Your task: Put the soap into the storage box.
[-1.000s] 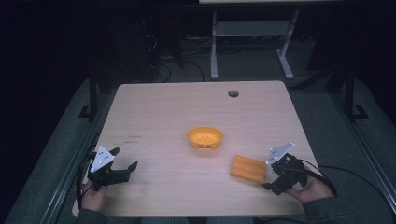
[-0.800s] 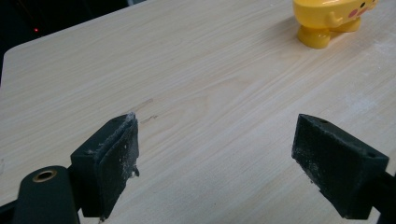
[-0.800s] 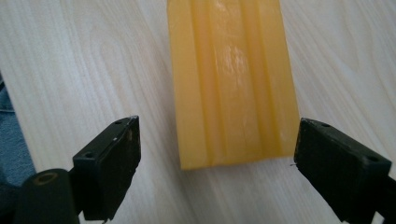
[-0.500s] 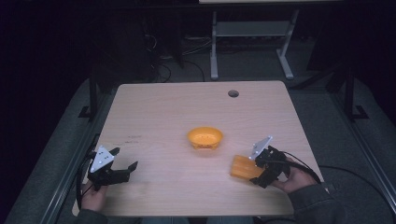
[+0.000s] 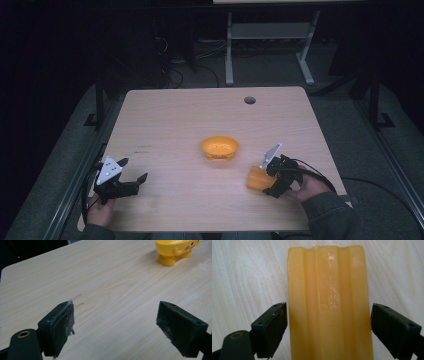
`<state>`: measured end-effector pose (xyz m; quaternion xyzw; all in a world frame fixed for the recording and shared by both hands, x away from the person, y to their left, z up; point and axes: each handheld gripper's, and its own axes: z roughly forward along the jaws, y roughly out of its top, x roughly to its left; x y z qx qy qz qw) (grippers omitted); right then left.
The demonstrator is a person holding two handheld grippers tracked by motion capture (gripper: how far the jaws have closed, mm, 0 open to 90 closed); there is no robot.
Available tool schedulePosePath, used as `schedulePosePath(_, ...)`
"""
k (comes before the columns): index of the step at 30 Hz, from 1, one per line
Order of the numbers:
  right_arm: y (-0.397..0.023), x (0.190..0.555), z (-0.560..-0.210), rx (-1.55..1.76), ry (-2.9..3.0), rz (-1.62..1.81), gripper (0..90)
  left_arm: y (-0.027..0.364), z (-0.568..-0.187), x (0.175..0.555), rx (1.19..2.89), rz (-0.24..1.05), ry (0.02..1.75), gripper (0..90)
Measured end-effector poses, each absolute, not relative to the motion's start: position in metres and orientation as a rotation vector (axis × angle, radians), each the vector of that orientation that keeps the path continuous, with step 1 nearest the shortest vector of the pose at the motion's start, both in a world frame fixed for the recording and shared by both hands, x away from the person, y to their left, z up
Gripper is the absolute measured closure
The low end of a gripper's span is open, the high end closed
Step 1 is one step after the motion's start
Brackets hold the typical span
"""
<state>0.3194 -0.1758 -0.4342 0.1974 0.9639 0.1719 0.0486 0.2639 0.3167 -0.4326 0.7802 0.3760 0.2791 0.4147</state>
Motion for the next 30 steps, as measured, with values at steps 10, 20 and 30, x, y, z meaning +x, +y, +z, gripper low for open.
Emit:
schedulePosePath(10,-0.1741,0.3227,-0.4435,0.578,2.937,0.495,14.8,0.3167,-0.4321,0.2637,1.959,0.701,0.945,14.3)
schedulePosePath(20,-0.1713,0.3235,-0.4466,0.585,2.956,0.488,18.0,0.3167,-0.4319,0.2636,1.95,0.701,0.946,14.2)
schedulePosePath(30,-0.1729,0.3232,-0.4467,0.546,2.958,0.51,19.7,0.3171,-0.4317,0.2634,1.948,0.704,0.947,14.2)
